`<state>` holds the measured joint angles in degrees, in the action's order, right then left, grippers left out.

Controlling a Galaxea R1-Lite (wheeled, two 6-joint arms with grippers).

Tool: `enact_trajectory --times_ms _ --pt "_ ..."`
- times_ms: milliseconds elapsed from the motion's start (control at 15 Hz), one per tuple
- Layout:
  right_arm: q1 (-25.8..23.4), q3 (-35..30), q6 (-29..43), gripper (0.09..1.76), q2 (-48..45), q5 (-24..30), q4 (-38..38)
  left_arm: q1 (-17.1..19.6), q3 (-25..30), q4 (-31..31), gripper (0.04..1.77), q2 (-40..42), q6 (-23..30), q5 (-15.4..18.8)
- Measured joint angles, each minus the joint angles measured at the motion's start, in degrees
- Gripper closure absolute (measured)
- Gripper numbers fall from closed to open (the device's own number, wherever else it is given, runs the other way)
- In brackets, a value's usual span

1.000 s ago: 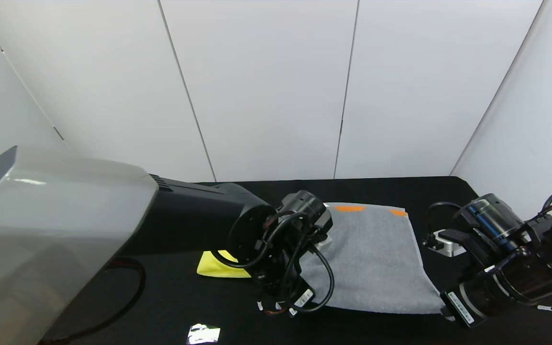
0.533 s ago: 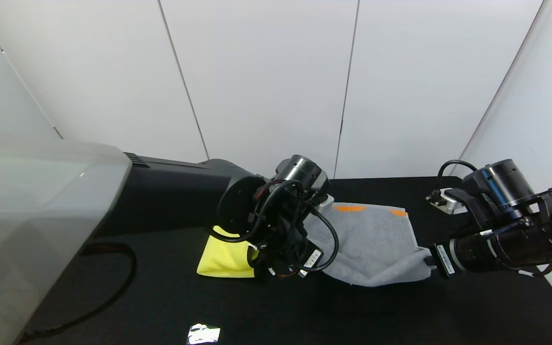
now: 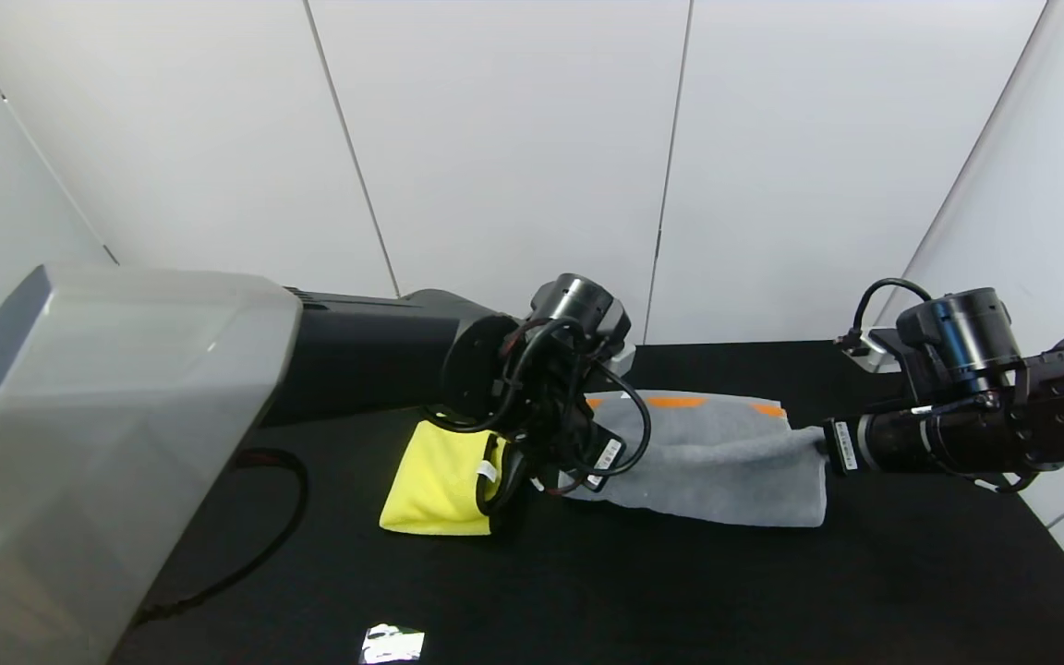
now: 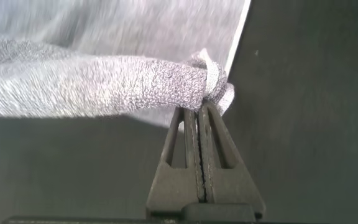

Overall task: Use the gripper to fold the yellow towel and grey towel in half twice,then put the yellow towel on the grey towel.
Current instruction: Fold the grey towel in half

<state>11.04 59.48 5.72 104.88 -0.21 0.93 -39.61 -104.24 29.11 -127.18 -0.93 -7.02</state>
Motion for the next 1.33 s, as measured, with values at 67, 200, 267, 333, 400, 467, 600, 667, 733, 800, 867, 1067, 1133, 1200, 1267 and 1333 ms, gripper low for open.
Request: enact_trajectory --times_ms 67,200,267,333,400,467,600,667,733,800,867,1067,1133,1200,1267,1333 --pt "-0.2 0.0 0.5 1.72 0.9 0.0 1.4 0.1 -1.1 0.0 1.68 -1.0 0.3 0.1" --pt "-0.6 0.1 0.7 1.72 2.4 0.0 3.2 0.3 -3.1 0.0 1.68 -3.2 0.5 0.2" --pt "-0.9 0.1 0.7 1.72 3.2 0.0 4.2 0.5 -4.3 0.0 1.68 -4.3 0.6 0.3" --pt "-1.0 0.1 0.7 1.72 4.0 0.0 4.8 0.7 -5.5 0.0 1.68 -5.3 0.6 0.4" --pt "-1.1 0.1 0.7 1.72 4.8 0.0 5.2 1.0 -6.9 0.0 1.68 -6.4 0.6 0.4" --pt "-1.2 0.2 0.7 1.72 5.6 0.0 5.3 1.3 -8.0 -0.2 1.68 -7.2 0.5 0.5" --pt "-1.5 0.9 0.8 1.72 7.1 0.0 5.4 1.9 -9.0 -3.3 1.68 -8.6 0.4 0.5" --pt "-1.6 1.2 0.9 1.72 7.8 0.0 5.5 2.3 -9.1 -4.8 1.68 -9.1 0.3 0.5" --pt "-1.7 1.5 0.9 1.72 8.4 0.0 5.6 2.7 -9.2 -6.0 1.68 -9.5 0.2 0.5" --pt "-1.8 1.7 1.0 1.72 8.8 -0.1 5.6 2.9 -9.3 -6.8 1.68 -10.0 0.1 0.5" --pt "-1.9 2.0 1.0 1.72 9.3 -0.1 6.1 3.1 -9.3 -7.1 1.68 -10.4 0.1 0.5" --pt "-2.0 2.2 2.3 1.72 10.8 0.0 11.7 3.5 -9.3 -7.5 1.68 -11.5 0.3 0.5" --pt "-2.0 2.2 2.6 1.72 11.3 0.0 12.7 3.7 -9.3 -8.3 1.68 -11.7 0.4 0.4" --pt "-2.0 2.3 2.7 1.72 11.8 0.0 12.9 3.8 -9.3 -9.2 1.68 -11.9 0.4 0.2" --pt "-2.0 2.3 2.7 1.72 12.2 0.0 13.1 4.1 -9.3 -9.8 1.61 -12.2 0.3 0.1" --pt "-2.0 2.3 2.7 1.6 12.6 -0.1 13.6 4.2 -9.3 -10.0 1.42 -12.4 0.3 0.0"
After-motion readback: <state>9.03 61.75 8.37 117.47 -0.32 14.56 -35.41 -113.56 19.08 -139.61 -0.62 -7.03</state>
